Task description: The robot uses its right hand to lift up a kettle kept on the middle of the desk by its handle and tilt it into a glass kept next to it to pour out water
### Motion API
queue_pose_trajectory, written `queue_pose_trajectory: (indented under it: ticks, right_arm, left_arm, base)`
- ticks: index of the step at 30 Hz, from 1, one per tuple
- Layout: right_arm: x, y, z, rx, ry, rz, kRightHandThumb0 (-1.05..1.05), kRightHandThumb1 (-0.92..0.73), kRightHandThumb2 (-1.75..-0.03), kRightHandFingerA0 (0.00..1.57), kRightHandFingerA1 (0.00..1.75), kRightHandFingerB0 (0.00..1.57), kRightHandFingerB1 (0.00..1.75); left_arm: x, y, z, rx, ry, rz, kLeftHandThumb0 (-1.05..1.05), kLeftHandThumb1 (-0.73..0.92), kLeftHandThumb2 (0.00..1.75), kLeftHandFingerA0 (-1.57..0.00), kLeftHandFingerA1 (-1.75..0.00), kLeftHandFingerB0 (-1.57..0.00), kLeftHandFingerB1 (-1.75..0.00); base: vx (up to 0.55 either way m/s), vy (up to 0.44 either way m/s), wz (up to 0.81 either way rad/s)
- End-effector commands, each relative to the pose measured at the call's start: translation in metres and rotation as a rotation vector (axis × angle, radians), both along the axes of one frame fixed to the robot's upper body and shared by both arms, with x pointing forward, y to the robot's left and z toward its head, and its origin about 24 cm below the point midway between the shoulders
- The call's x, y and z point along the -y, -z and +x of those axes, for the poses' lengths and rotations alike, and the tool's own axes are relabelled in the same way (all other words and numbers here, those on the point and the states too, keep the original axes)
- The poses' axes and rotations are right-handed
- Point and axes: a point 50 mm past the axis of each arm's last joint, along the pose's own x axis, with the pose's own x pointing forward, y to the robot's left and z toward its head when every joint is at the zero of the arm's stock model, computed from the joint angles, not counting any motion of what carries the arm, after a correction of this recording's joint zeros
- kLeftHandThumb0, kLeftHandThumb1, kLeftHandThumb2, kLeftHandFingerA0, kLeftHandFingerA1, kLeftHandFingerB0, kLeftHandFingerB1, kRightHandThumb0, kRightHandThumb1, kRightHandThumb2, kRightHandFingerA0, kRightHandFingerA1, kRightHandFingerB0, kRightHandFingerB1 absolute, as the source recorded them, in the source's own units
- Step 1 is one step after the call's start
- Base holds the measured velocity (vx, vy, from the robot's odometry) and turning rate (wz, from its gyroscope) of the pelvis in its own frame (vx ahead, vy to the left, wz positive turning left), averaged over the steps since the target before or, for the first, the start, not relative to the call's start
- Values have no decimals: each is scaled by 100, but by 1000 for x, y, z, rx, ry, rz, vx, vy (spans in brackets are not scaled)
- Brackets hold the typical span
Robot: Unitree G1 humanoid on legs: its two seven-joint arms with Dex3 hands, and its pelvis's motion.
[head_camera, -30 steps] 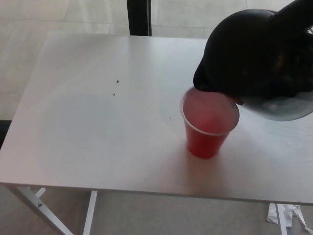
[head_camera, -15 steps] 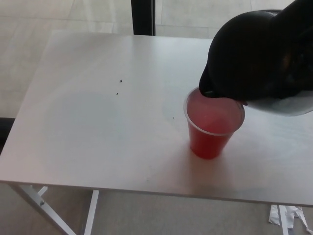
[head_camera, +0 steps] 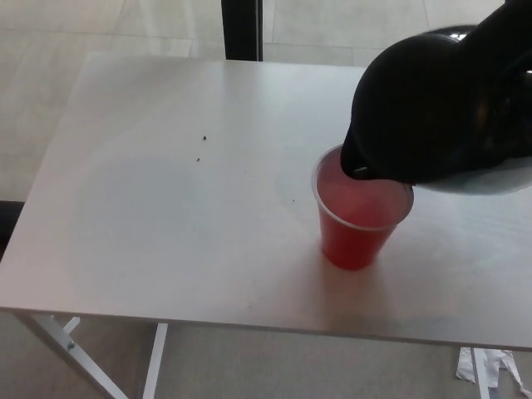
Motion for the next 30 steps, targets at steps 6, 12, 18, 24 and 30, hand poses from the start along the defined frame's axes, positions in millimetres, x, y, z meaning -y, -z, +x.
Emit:
queue_pose_trajectory:
  ticks: [6, 12, 18, 24, 30]
  right_arm:
    - [-46, -15, -11, 199, -259, -399, -25, -80, -62, 73, 175, 63, 166]
    - [-57, -20, -10, 250, -282, -521, -22, -77, -63, 63, 175, 51, 175]
    - [-68, -31, -11, 299, -305, -605, -15, -68, -62, 60, 175, 49, 175]
    - [-81, -37, -14, 335, -347, -723, -28, -68, -66, 73, 149, 68, 140]
    - [-96, -32, -21, 454, -415, -765, -16, -54, -65, 85, 88, 83, 97]
  left_arm:
    - [-7, -10, 3, 17, -14, 24, -105, 68, 103, -132, -94, -94, -131]
    - [-7, -13, 5, 40, -14, 21, -105, 67, 99, -132, -92, -95, -127]
    - [-9, -16, 8, 55, -9, 21, -105, 65, 100, -131, -93, -97, -127]
    - [-9, -17, 9, 39, -2, 36, -105, 70, 99, -131, -93, -96, -127]
    - [-9, -18, 11, 49, 3, 38, -105, 69, 99, -130, -94, -97, -127]
  base:
    - [0, 0, 0]
    - [0, 0, 0]
    - [0, 0, 0]
    - [0, 0, 0]
    - [0, 0, 0]
